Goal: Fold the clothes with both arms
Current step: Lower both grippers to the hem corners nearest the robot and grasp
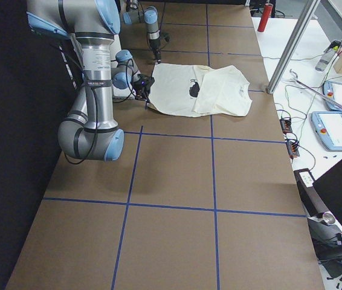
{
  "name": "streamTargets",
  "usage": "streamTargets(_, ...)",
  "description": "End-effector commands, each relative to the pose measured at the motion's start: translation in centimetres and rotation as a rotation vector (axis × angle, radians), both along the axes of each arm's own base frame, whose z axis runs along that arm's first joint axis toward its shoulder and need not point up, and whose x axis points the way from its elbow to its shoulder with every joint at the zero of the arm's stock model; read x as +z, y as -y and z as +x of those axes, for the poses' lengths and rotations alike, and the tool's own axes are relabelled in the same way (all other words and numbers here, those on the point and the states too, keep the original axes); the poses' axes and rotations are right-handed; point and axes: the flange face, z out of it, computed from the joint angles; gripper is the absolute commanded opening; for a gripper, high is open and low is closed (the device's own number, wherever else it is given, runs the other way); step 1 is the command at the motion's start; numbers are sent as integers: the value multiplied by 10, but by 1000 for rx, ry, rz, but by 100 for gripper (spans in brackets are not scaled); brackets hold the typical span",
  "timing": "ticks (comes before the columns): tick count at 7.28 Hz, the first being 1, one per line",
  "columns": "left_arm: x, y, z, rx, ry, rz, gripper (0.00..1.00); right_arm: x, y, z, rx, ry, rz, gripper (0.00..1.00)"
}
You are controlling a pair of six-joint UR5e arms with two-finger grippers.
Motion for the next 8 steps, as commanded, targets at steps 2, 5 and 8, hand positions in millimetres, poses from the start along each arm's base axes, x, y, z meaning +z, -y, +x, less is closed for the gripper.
streamTargets(2,3,-6,6,15,7,-1,42,-1,1,1,-1,2,1,0)
streamTargets(5,5,-9,8,20,10,-3,12,-2,0,1,-3,3,1,0)
streamTargets(8,-12,-7,9,18,-22,-1,0,-1,0,0,-6,3,-3,0)
